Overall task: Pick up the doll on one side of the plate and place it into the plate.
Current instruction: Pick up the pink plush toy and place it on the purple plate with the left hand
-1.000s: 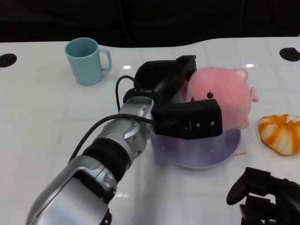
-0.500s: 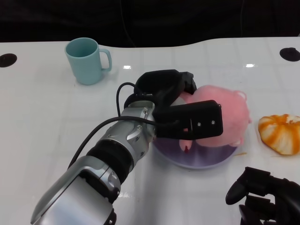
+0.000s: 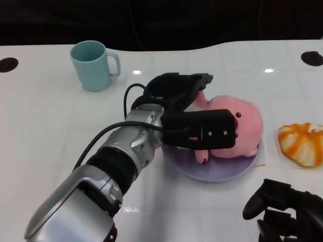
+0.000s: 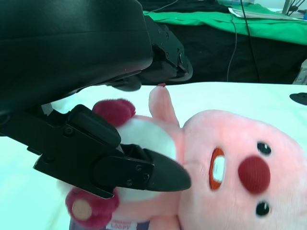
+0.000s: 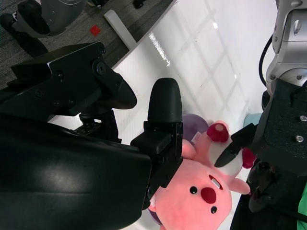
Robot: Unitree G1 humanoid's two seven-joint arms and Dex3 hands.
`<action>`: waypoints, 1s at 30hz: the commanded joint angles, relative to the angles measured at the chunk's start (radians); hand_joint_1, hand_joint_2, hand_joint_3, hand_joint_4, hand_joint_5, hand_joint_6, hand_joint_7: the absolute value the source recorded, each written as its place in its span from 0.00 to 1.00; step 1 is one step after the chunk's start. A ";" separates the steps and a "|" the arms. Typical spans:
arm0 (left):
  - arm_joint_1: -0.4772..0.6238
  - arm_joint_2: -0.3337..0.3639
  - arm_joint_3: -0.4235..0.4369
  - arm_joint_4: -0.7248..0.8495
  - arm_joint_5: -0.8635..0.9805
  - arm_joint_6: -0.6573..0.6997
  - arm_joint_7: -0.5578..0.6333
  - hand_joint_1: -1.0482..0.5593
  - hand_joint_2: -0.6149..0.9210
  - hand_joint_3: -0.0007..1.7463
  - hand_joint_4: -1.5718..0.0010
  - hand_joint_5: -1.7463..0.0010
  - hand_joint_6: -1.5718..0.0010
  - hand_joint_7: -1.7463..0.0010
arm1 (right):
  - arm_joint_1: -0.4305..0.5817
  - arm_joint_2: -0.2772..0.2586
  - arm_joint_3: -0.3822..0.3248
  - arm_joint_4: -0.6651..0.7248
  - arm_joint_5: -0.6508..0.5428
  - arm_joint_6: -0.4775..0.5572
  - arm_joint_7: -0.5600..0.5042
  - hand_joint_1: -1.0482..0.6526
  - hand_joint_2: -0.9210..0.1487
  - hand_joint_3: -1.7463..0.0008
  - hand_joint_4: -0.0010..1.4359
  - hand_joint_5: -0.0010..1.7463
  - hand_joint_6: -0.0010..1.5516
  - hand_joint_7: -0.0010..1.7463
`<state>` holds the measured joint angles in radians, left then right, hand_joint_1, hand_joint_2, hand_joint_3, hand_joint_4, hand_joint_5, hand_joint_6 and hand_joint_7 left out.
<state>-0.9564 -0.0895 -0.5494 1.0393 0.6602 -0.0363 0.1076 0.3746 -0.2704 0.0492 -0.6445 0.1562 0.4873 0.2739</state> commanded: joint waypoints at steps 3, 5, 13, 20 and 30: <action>-0.019 0.032 0.000 -0.044 0.002 0.002 -0.037 0.04 1.00 0.30 1.00 0.88 0.93 1.00 | 0.001 -0.004 -0.003 -0.005 0.004 -0.001 0.000 0.60 0.23 0.36 0.44 1.00 0.34 0.86; -0.011 0.045 0.003 -0.066 -0.003 -0.010 -0.046 0.03 1.00 0.30 1.00 0.89 0.93 1.00 | 0.000 -0.002 -0.004 -0.006 0.006 0.003 -0.001 0.60 0.22 0.36 0.44 1.00 0.34 0.86; 0.040 0.108 0.014 -0.187 -0.014 -0.039 -0.085 0.03 1.00 0.30 1.00 0.86 0.94 1.00 | -0.003 -0.001 -0.006 -0.013 0.010 0.024 -0.007 0.61 0.21 0.37 0.43 1.00 0.33 0.86; 0.130 0.192 0.023 -0.346 -0.015 -0.051 -0.147 0.04 1.00 0.28 1.00 0.81 0.94 0.99 | -0.006 -0.004 -0.006 -0.006 0.010 0.020 -0.004 0.61 0.21 0.38 0.43 1.00 0.32 0.86; 0.276 0.284 0.078 -0.581 -0.058 -0.077 -0.207 0.10 1.00 0.23 1.00 0.75 0.93 0.99 | -0.003 -0.007 -0.008 -0.008 0.013 0.017 -0.001 0.60 0.20 0.38 0.43 1.00 0.32 0.87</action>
<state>-0.6993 0.1693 -0.4899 0.4956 0.6146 -0.1079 -0.0830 0.3680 -0.2707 0.0470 -0.6462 0.1642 0.5039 0.2714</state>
